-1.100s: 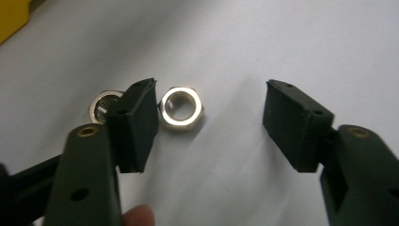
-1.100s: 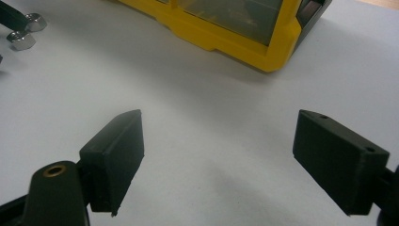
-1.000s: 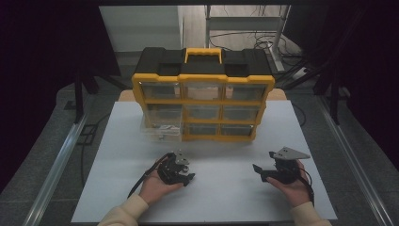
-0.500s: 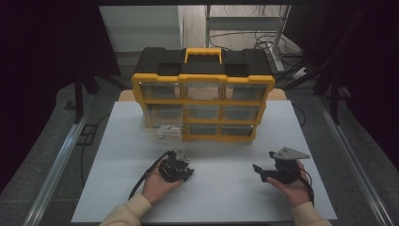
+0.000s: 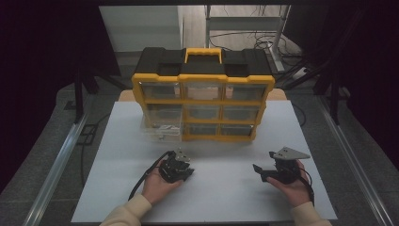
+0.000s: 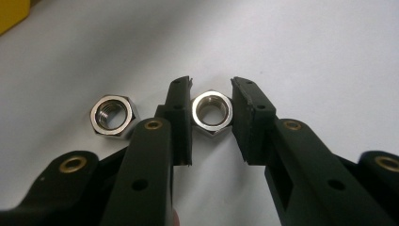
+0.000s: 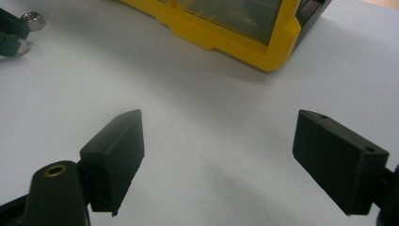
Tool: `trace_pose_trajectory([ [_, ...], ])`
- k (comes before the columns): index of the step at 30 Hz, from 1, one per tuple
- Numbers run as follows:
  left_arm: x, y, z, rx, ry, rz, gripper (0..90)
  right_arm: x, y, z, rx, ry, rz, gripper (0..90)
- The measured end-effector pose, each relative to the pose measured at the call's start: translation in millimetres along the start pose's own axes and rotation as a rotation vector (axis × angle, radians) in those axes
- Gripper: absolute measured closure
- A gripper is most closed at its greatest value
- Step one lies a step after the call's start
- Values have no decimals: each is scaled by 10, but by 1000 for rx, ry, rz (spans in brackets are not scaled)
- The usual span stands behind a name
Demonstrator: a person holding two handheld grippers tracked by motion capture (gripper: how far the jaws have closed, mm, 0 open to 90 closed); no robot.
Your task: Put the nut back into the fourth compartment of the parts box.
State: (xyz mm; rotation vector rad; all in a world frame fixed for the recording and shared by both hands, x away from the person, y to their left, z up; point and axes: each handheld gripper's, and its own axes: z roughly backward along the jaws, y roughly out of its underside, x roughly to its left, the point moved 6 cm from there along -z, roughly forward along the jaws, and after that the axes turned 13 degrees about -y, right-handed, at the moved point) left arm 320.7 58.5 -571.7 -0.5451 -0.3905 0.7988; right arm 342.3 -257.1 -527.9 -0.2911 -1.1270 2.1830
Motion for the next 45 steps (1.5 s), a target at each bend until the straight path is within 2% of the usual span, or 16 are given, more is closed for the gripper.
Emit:
trace_pose_trajectory([
  [8, -45, -4, 54, -20, 12, -8, 702, 2, 1, -2, 2, 0, 2, 176],
  [10, -64, -4, 74, -26, 11, -25, 702, 3, 1, -2, 1, 0, 3, 175],
  [15, -85, -3, 104, -31, 18, -34, 702, 1, 2, 0, 1, 0, 3, 175],
  [31, 1, 59, 235, -45, 10, -15, 702, 2, 2, 3, 1, 0, 4, 176],
  [45, 140, 75, 362, -75, -10, 28, 701, 6, -1, -2, 5, 3, 11, 175],
])
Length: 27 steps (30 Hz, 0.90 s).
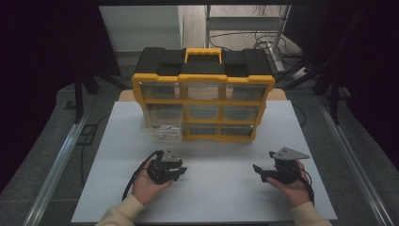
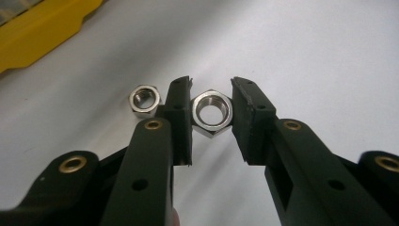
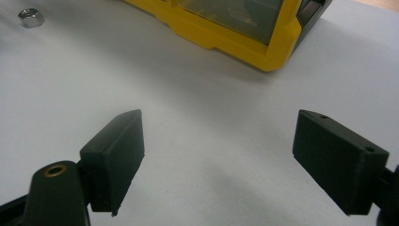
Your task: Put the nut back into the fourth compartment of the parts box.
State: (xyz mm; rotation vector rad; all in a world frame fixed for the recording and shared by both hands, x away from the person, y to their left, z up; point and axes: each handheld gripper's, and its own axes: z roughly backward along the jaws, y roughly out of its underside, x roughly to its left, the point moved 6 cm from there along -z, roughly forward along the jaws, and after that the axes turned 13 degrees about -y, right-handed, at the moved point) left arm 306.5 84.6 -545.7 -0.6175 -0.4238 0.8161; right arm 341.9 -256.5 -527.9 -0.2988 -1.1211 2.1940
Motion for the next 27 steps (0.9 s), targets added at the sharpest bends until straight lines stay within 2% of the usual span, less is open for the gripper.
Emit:
trace_pose_trajectory([
  [27, 154, 6, 134, -31, -28, 39, 701, -1, 2, -4, 2, -1, 1, 174],
])
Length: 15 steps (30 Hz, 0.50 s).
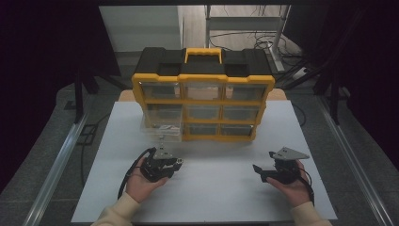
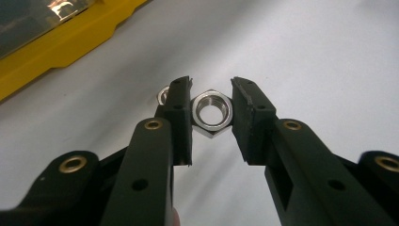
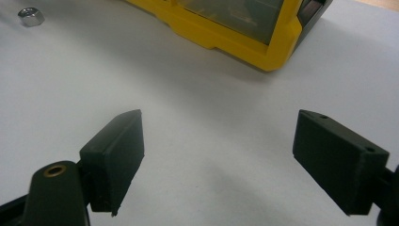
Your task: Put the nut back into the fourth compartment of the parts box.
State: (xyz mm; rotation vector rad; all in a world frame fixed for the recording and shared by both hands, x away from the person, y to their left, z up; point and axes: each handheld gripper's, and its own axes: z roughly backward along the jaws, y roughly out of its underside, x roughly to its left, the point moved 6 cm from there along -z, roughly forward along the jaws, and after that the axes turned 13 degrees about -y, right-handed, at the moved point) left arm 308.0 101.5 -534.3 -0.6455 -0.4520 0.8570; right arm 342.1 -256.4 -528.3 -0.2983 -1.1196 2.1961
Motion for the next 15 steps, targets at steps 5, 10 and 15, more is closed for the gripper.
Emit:
trace_pose_trajectory([
  [5, 26, -4, 17, -5, -4, 8, 701, -1, 1, 0, 0, 0, 0, 175],
  [10, 44, -6, 27, -8, -4, 10, 701, 0, 2, -2, 1, 0, 0, 175],
  [15, 57, -12, 37, -11, -6, 10, 701, -3, 1, 1, 1, 0, 1, 174],
])
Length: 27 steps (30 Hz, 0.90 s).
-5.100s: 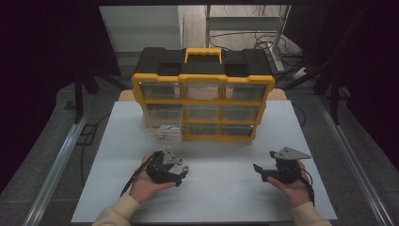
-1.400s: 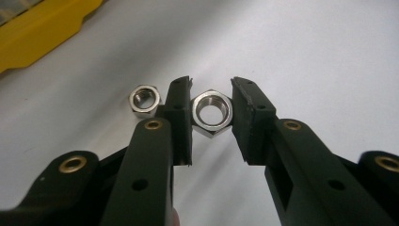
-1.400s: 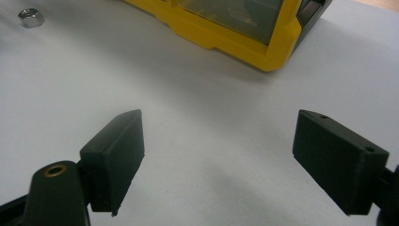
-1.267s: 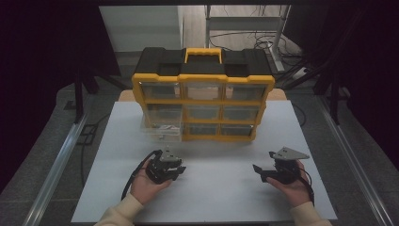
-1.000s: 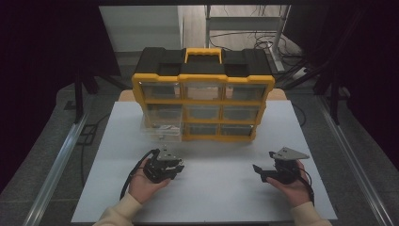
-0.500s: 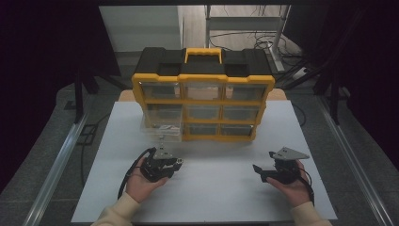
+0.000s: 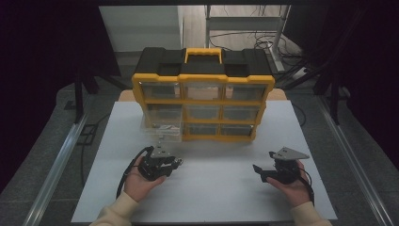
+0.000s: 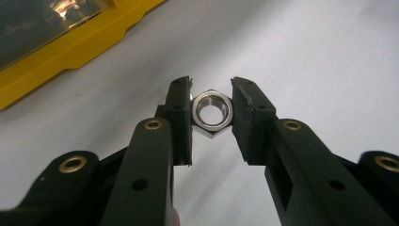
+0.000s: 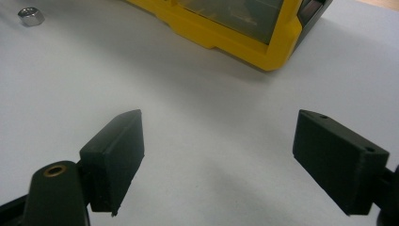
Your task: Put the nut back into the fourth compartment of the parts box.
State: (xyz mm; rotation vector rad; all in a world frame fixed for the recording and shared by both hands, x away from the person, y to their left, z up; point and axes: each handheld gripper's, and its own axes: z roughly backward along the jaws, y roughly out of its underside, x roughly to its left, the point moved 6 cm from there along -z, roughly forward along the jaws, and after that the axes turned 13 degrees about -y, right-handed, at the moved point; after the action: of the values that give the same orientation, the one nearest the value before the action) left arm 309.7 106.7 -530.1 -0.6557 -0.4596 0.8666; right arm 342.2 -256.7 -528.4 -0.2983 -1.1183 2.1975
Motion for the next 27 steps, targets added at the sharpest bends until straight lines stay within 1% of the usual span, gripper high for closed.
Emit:
trace_pose_trajectory([
  [8, 44, -20, 48, -12, -4, 8, 701, 1, -3, 3, -3, -2, -2, 175],
  [13, 100, -36, 98, -24, -13, 25, 701, -2, -7, 8, -7, -2, -4, 174],
  [15, 128, -39, 116, -28, -18, 26, 701, -1, -8, 9, -8, -3, -3, 174],
  [21, 190, -53, 175, -43, -25, 49, 701, -2, -10, 11, -9, -4, -3, 173],
  [27, 250, -67, 231, -56, -37, 60, 702, -2, -10, 11, -9, -4, -3, 173],
])
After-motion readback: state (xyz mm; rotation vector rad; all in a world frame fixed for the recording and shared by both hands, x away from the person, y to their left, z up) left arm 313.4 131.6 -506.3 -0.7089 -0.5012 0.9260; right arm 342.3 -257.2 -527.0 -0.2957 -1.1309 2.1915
